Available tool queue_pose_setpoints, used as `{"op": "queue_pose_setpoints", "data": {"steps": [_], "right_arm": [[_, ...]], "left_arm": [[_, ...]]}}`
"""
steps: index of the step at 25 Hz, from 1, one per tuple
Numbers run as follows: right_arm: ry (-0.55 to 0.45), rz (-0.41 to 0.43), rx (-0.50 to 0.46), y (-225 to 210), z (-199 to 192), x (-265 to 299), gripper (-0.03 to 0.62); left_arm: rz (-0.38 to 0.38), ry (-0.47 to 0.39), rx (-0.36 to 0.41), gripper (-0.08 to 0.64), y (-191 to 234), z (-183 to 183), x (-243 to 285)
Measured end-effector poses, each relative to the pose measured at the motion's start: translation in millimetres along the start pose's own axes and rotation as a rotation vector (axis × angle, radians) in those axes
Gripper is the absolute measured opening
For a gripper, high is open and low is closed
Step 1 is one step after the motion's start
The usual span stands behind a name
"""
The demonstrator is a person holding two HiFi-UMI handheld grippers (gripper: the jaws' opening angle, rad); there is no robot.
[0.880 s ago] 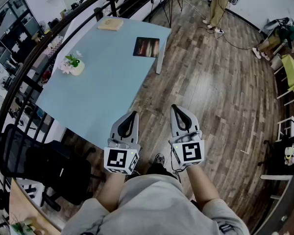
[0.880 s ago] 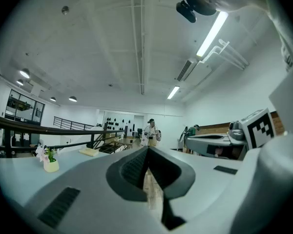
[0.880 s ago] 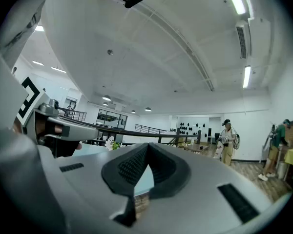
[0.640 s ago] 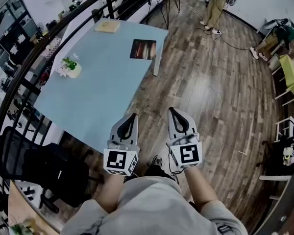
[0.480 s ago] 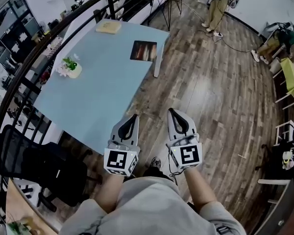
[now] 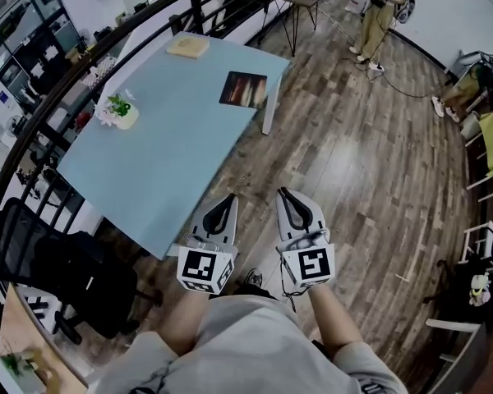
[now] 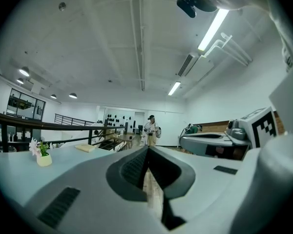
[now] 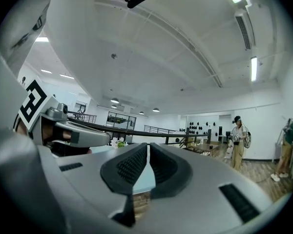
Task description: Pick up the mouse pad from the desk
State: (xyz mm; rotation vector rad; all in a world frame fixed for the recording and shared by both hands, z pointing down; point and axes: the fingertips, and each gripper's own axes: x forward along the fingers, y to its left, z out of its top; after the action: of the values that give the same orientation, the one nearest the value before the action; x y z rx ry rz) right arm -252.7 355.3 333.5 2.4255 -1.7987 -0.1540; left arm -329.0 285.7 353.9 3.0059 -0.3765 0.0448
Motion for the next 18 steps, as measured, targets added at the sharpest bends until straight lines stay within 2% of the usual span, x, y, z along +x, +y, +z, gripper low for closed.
{"op": "queue_pose_setpoints", "data": {"steps": [6,13,18], "right_arm": [[0.018,0.029,-0.009,-23,-12,0,0.028],[0.027,0.067,0.013,-25,-27,17,0.028],[0.039,0.064,0.02,-40,-40,40,0.028]], "left_arm": [[0.021,0.013,-0.01,0.012,-15,-11,15],[0.065,0.037,-0.013,0.012,1,-19,27],[0.063,0.047,-0.018,0.012,14,-27,55]]}}
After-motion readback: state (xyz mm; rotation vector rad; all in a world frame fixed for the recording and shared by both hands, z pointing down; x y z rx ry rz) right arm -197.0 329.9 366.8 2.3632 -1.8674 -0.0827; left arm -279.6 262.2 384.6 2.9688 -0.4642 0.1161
